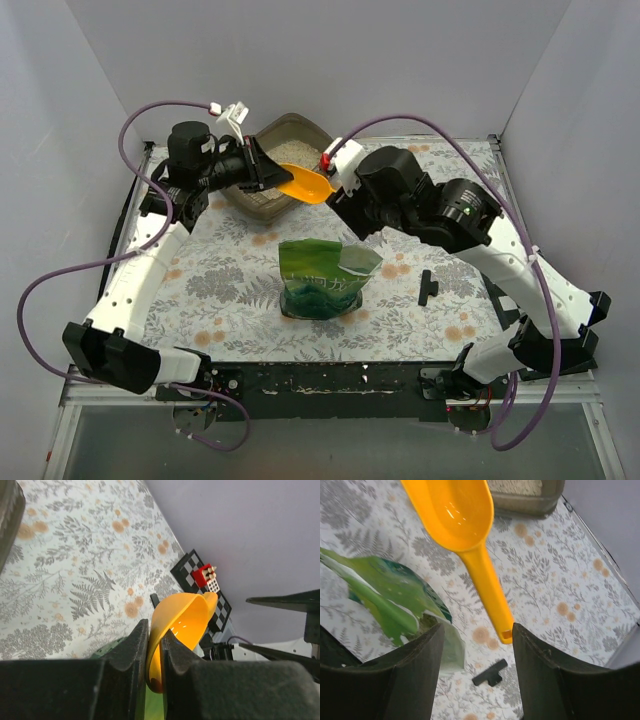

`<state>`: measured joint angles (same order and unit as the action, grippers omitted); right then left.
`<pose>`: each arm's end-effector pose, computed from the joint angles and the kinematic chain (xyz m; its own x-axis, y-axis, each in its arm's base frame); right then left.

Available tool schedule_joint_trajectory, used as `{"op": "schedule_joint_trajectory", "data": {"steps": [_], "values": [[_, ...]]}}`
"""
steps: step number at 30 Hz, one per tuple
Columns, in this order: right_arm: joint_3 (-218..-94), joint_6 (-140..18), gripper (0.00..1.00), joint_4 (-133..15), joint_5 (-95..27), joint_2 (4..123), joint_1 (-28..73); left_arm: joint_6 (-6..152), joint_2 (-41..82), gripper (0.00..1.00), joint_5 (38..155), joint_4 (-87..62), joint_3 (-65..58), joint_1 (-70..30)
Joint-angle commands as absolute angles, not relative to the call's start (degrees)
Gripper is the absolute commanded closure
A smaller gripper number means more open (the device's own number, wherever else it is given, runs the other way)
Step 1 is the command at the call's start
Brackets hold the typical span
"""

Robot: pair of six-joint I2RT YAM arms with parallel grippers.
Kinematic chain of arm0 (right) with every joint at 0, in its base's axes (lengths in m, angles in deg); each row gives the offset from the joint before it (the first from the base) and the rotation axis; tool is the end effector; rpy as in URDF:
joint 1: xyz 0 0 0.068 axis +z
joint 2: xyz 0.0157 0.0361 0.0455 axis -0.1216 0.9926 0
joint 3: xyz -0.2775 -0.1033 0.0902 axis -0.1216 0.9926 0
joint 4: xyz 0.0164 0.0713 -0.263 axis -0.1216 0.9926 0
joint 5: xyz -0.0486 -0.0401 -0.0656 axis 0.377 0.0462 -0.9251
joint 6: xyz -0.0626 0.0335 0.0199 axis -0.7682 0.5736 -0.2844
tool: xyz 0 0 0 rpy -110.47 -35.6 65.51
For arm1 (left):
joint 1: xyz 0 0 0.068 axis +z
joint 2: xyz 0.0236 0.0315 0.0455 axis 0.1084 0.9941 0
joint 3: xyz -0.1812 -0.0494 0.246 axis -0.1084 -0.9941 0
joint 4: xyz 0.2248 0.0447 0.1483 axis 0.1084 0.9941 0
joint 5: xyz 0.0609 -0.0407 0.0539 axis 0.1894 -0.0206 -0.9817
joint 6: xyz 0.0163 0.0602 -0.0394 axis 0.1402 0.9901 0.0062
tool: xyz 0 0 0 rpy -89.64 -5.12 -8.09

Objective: Fill the litter box with clean litter

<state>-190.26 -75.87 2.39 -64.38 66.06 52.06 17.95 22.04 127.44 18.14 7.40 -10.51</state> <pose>0.1723 0.2408 0.5052 -0.2107 -0.6016 -0.7706 -0.6641 0.6665 -0.3388 0.2880 -0.1273 0.4501 -0.8627 -0.4798 -0.1596 -0.0080 0.3286 -0.9444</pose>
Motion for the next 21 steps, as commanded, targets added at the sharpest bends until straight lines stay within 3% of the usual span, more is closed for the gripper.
{"op": "schedule_joint_trajectory", "data": {"steps": [1,5,10,17,21], "values": [[-195.03,-70.4,0.35,-4.23,-57.26,65.32,50.33,13.66,18.8,1.0,119.16,11.24,6.91,-10.04],[-192.06,-62.93,0.34,-11.33,-44.98,63.57,38.75,7.96,15.99,1.0,119.15,4.57,2.88,-6.44],[-180.03,-51.07,0.34,-31.35,-31.25,56.9,27.23,-1.71,14.05,1.0,126.78,-7.12,-4.68,-0.29],[-161.31,-31.22,0.34,-56.58,-18.69,48.28,15.62,-13.49,13.43,1.0,133.03,-21.97,-12.24,2.62],[-154.17,-23.11,0.34,-67.5,-14.44,47.83,14.2,-18.6,12.99,1.0,135.06,-29.02,-16.2,2.79]]}}
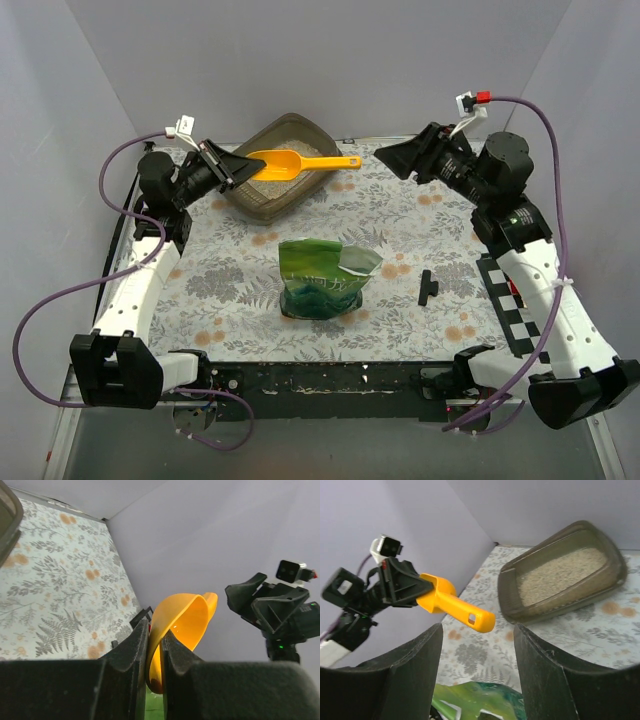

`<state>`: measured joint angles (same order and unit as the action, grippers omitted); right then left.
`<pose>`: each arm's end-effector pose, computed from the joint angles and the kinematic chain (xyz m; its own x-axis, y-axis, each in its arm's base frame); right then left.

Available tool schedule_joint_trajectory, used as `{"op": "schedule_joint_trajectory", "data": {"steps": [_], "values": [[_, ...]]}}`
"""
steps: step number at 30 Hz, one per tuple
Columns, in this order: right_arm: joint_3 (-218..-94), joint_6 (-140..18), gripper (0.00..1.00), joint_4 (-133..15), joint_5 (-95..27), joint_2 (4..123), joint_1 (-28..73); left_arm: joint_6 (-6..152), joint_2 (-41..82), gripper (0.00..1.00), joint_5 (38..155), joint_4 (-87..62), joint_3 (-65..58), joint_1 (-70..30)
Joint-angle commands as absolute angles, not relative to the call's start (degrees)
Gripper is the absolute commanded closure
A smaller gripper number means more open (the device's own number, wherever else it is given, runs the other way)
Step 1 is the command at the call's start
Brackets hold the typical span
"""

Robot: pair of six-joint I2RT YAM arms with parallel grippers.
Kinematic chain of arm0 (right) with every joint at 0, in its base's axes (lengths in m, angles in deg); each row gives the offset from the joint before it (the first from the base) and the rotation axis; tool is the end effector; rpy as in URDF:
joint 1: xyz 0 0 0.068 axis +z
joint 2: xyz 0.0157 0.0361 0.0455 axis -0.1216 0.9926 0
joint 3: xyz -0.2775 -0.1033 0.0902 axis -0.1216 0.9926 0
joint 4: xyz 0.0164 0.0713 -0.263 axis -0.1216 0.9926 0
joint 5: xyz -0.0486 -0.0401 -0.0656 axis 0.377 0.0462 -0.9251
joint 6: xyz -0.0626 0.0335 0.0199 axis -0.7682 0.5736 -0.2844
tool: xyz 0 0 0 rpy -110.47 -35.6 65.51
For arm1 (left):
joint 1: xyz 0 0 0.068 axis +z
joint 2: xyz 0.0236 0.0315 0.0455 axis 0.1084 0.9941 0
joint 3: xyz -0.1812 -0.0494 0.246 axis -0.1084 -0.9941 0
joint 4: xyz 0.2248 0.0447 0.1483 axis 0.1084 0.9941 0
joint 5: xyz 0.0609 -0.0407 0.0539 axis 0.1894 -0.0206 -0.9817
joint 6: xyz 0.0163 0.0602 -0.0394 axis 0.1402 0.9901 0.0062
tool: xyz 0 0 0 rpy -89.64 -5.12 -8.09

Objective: Fill the litter box with clean litter

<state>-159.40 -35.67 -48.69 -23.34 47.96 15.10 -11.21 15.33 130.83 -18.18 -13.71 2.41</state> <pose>0.2358 0.1164 0.5129 -0.3104 0.4199 -0.8528 -0.5679 0.6376 0.5206 0.2956 -0.0615 0.4207 -0.7226 -0.6852 0.0918 -0.0656 -0.0643 -0.9958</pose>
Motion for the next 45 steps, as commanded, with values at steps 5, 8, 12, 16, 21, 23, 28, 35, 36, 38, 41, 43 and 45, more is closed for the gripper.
{"op": "schedule_joint_trajectory", "data": {"steps": [5,8,12,16,21,23,28,35,36,38,41,43,45], "values": [[-150.83,-18.54,0.3,-73.05,-12.08,49.06,14.11,-19.74,12.55,1.0,135.76,-30.16,-17.79,2.79],[-149.07,-15.11,0.29,-77.36,-10.75,49.67,14.2,-20.36,12.46,1.0,135.76,-31.22,-18.4,2.79],[-149.06,-14.49,0.28,-77.89,-11.01,50.2,15.16,-20.36,12.73,1.0,136.47,-31.31,-18.49,2.79],[-150.03,-14.14,0.28,-78.5,-10.31,52.57,17.88,-20.36,13.17,1.0,136.47,-32.01,-18.67,2.79],[-150.12,-13.17,0.28,-79.82,-10.75,54.07,20.17,-20.45,13.08,1.0,136.47,-32.45,-18.84,2.79],[-149.77,-12.73,0.28,-80.61,-10.75,54.42,20.52,-20.36,12.99,1.0,136.64,-32.72,-19.11,2.79],[-150.38,-12.11,0.3,-81.93,-10.13,55.39,21.4,-20.98,13.43,1.0,137.17,-33.95,-19.2,2.79],[-151.88,-10.54,0.39,-82.2,-8.29,57.41,22.28,-20.89,13.96,1.0,137.79,-35.09,-19.28,2.79],[-151.88,-10.36,0.4,-82.55,-8.11,57.76,22.37,-20.98,14.22,1.0,137.79,-35.18,-19.28,2.79],[-152.4,-10.44,0.41,-82.11,-7.68,58.11,22.55,-21.07,14.4,1.0,138.14,-35.53,-19.28,2.79],[-154.07,-11.14,0.43,-80.62,-6.45,59.34,22.63,-21.07,14.75,1.0,138.93,-35.79,-19.02,2.79],[-155.73,-12.2,0.45,-79.04,-5.74,59.96,22.72,-20.89,14.92,1.0,139.71,-35.79,-18.76,2.79],[-156.88,-13.25,0.47,-77.72,-5.13,60.22,22.72,-19.84,15.36,1.0,140.42,-35.18,-17.97,2.79]]}}
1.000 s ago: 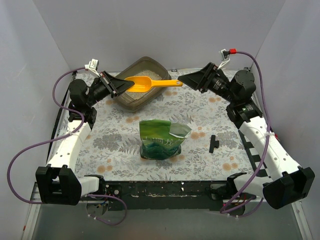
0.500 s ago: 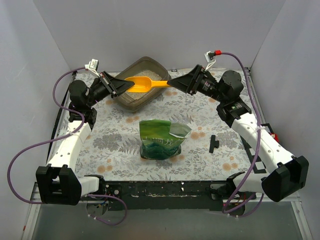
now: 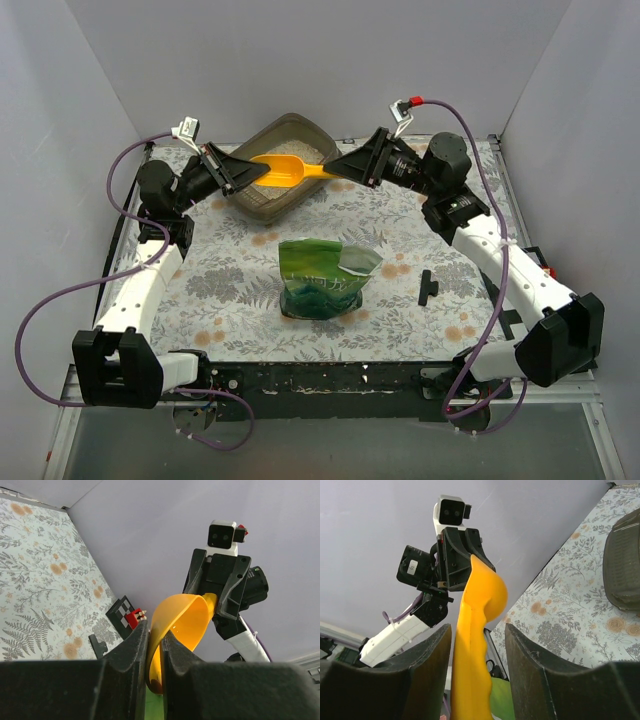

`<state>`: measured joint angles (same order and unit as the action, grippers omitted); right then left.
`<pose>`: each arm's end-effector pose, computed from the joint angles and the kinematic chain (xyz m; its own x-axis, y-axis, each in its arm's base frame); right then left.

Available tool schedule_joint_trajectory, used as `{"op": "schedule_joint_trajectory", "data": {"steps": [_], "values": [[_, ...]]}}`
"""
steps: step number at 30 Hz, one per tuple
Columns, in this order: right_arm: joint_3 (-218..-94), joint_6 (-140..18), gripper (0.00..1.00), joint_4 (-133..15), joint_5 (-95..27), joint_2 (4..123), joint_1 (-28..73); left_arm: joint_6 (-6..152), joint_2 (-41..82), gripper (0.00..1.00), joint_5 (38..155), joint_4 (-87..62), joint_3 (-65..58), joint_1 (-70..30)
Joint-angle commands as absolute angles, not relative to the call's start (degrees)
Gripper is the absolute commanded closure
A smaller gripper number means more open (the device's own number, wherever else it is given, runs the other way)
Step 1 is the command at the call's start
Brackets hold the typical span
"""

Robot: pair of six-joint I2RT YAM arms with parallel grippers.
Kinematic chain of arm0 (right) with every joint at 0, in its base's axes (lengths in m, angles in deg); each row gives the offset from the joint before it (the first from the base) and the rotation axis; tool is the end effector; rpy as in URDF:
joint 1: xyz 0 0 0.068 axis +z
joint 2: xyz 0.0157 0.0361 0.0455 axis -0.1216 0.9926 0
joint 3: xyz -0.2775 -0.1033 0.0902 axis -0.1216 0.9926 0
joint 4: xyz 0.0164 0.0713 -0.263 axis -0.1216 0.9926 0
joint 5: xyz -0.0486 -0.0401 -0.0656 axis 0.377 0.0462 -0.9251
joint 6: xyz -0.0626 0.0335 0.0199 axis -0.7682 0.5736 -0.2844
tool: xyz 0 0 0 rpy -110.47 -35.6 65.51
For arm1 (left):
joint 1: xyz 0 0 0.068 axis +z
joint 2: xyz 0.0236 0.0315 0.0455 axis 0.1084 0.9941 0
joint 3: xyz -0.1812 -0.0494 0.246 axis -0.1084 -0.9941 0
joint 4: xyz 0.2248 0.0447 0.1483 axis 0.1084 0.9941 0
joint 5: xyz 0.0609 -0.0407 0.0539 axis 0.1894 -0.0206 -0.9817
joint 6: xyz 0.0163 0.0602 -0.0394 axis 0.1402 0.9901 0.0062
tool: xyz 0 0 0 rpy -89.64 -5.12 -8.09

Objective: Fill the litter box with clean litter

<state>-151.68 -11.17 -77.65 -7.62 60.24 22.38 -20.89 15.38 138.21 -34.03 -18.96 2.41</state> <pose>0.2797 0.1969 0.4647 -0.6433 0.4338 -0.6308 -0.6295 0.1692 0.7583 0.2888 -0.0665 0.4172 -0.8154 -0.5668 0.1177 -0.0277 -0.1649 -0.9859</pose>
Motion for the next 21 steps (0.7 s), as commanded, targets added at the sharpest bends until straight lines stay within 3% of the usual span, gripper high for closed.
{"op": "schedule_joint_trajectory", "data": {"steps": [1,9,21], "values": [[-157.49,-14.04,0.47,-76.85,-4.69,60.48,22.72,-19.49,15.63,1.0,140.86,-34.83,-17.7,2.79],[-160.04,-16.59,0.55,-73.25,0.14,61.89,22.72,-18.08,17.38,1.0,142.18,-33.77,-16.12,2.79],[-162.25,-21.78,0.43,-66.38,3.4,62.16,22.72,-17.46,18.09,1.0,142.62,-33.16,-14.27,2.79]]}}
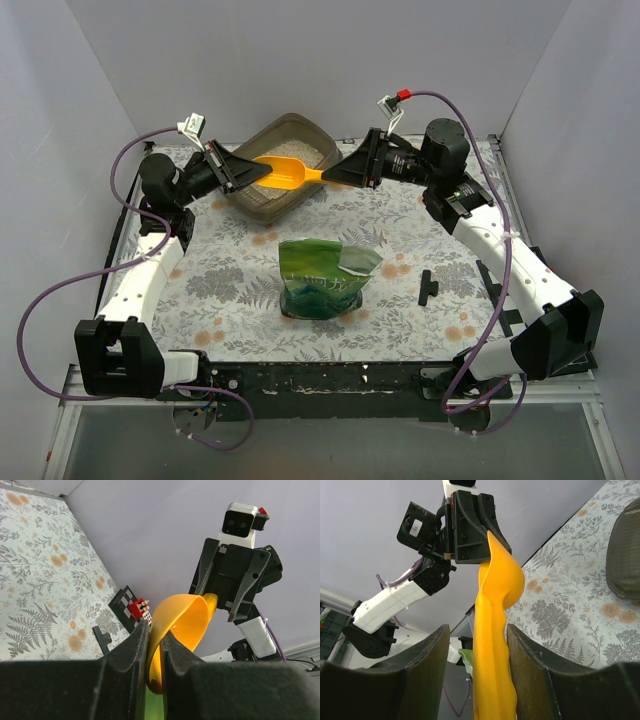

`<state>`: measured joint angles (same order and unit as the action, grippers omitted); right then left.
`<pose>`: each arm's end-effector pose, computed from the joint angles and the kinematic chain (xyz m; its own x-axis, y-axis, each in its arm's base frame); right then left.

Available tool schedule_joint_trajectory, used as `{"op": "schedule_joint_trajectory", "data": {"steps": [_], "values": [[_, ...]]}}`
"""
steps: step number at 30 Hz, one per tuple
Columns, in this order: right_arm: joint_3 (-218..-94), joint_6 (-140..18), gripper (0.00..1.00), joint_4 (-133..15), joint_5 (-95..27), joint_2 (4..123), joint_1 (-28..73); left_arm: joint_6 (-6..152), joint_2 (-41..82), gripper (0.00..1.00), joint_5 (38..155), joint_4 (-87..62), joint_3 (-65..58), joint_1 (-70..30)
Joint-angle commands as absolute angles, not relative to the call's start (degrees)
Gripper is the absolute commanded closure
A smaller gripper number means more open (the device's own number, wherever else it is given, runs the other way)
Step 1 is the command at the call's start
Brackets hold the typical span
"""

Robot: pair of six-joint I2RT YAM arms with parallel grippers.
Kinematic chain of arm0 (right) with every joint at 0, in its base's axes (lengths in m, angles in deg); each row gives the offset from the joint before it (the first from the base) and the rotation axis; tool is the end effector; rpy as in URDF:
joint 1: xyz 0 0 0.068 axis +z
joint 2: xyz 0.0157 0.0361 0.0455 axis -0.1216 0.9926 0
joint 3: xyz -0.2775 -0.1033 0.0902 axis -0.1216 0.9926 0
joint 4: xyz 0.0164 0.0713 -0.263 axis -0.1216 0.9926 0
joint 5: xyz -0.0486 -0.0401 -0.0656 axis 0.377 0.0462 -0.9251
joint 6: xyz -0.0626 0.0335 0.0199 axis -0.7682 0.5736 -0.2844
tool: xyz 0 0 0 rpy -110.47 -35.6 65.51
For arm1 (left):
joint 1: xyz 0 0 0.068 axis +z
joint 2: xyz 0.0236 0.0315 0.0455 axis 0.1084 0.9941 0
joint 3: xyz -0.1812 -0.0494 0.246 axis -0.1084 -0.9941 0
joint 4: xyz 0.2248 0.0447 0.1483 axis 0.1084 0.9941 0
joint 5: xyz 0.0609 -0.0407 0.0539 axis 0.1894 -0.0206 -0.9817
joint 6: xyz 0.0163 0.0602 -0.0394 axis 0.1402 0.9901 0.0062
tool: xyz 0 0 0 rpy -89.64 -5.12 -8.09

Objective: Fill the litter box with clean litter

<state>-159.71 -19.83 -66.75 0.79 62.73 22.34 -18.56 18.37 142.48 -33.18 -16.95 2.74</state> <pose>0.2806 0.2052 0.4802 -0.6414 0.2702 -0.7181 -0.7011 0.1738 0.6916 0.3009 -0.0684 0.4136 -0.8501 -0.5179 0.0954 -0.0343 -0.1263 -0.9914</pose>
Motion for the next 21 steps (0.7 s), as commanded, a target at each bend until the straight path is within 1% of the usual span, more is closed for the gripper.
{"op": "schedule_joint_trajectory", "data": {"steps": [1,8,17,19,21], "values": [[-162.33,-22.04,0.43,-65.86,3.58,62.16,22.72,-17.46,18.09,1.0,142.62,-33.33,-14.27,2.79],[-161.28,-23.19,0.44,-65.85,3.84,61.81,22.81,-17.64,18.88,1.0,142.62,-33.77,-13.83,2.79],[-161.63,-23.01,0.59,-66.38,4.37,62.07,22.72,-17.11,19.23,1.0,142.8,-33.77,-13.92,2.79],[-161.89,-23.01,0.65,-66.2,4.72,62.33,22.72,-17.28,19.41,1.0,142.8,-33.95,-13.83,2.79],[-162.16,-23.36,0.73,-65.85,4.98,62.51,22.72,-17.11,19.49,1.0,142.97,-33.86,-13.66,2.79]]}}
